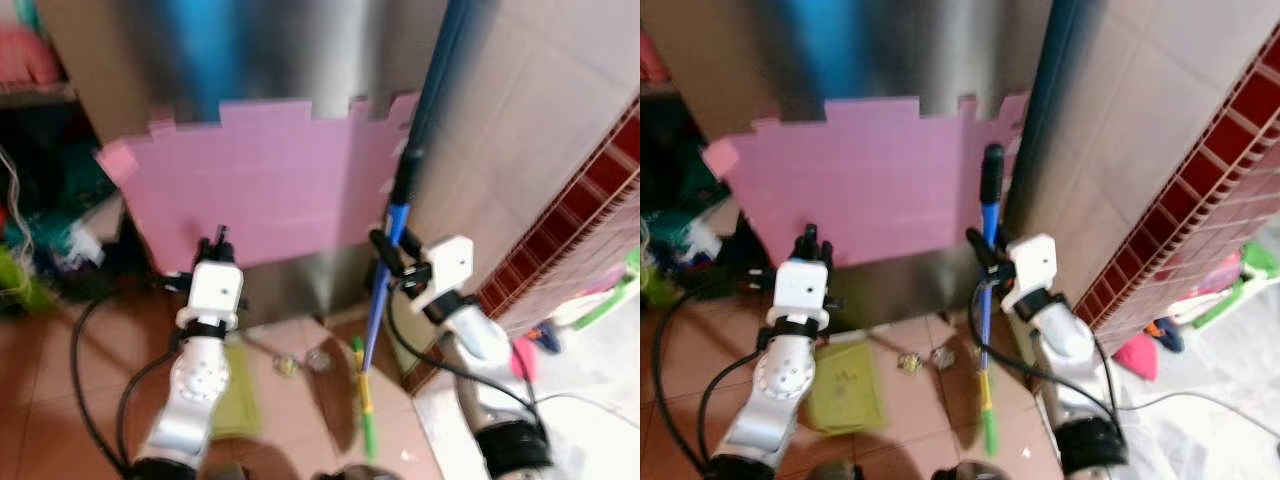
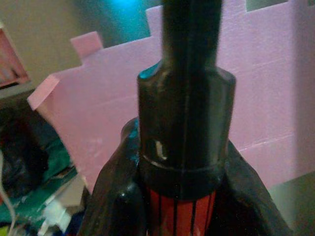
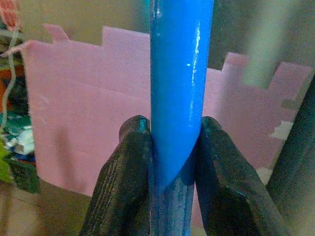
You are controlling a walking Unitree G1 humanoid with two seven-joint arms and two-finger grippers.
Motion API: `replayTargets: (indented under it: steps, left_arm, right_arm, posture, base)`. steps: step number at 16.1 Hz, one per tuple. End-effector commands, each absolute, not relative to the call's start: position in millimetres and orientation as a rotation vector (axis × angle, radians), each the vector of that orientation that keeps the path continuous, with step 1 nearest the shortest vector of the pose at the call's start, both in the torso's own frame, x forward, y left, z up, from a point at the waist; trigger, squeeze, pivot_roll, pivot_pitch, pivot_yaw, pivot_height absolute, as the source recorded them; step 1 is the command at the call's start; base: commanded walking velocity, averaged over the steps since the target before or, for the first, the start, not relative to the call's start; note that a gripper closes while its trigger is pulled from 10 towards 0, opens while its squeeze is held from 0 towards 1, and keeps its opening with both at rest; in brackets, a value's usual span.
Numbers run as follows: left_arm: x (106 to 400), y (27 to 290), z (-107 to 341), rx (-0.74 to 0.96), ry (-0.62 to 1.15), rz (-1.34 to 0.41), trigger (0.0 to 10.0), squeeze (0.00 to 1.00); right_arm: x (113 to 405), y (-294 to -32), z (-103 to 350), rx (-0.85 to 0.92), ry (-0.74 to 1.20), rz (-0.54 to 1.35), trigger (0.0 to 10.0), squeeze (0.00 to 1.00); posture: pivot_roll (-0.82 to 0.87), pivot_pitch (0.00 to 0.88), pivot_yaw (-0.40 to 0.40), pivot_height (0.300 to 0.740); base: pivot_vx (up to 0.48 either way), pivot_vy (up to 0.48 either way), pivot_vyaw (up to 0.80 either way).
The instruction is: Sweep floor
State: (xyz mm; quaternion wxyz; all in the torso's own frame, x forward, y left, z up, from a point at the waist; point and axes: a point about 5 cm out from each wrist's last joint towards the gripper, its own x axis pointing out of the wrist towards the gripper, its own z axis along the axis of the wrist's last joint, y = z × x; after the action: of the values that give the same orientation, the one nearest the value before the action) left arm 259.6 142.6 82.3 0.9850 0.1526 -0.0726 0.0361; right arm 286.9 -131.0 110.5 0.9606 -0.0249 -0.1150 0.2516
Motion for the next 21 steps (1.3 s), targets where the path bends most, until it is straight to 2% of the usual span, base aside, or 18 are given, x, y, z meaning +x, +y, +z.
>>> replayTargets:
  steps: [1, 7, 12, 16, 21]
  left_arm:
    - [262.2, 138.6, 92.0, 0.321, -0.204, 0.059, 10.0, 0.00]
    - [261.4, 141.5, 90.2, 0.320, -0.200, 0.072, 10.0, 0.00]
    - [273.5, 149.2, 98.3, 0.374, -0.252, 0.097, 10.0, 0.00]
    - [298.6, 148.0, 105.1, 0.387, -0.277, 0.116, 10.0, 0.00]
    - [310.2, 142.8, 106.8, 0.362, -0.302, 0.126, 10.0, 0.00]
  right_arm:
    - [287.2, -135.0, 123.6, -0.062, -0.297, 0.503, 10.0, 0.00]
    - [288.7, -136.1, 123.7, -0.024, -0.287, 0.487, 10.0, 0.00]
    - [285.4, -136.0, 125.3, 0.008, -0.277, 0.465, 10.0, 0.00]
    - [277.7, -140.4, 129.8, 0.010, -0.252, 0.471, 10.0, 0.00]
    - [284.4, -130.2, 150.1, 0.094, -0.272, 0.588, 10.0, 0.00]
  posture:
    - [-0.09, 0.000, -0.015, 0.740]
    - [-0.09, 0.000, -0.020, 0.740]
    - [-0.10, 0.000, -0.041, 0.740]
    - [-0.14, 0.134, -0.073, 0.740]
    - [-0.20, 0.221, -0.097, 0.740]
  base:
    - [0.000, 0.000, 0.00]
    - [0.000, 0.000, 0.00]
    - [0.000, 0.000, 0.00]
    - [0.000, 0.000, 0.00]
    - [0.000, 0.000, 0.00]
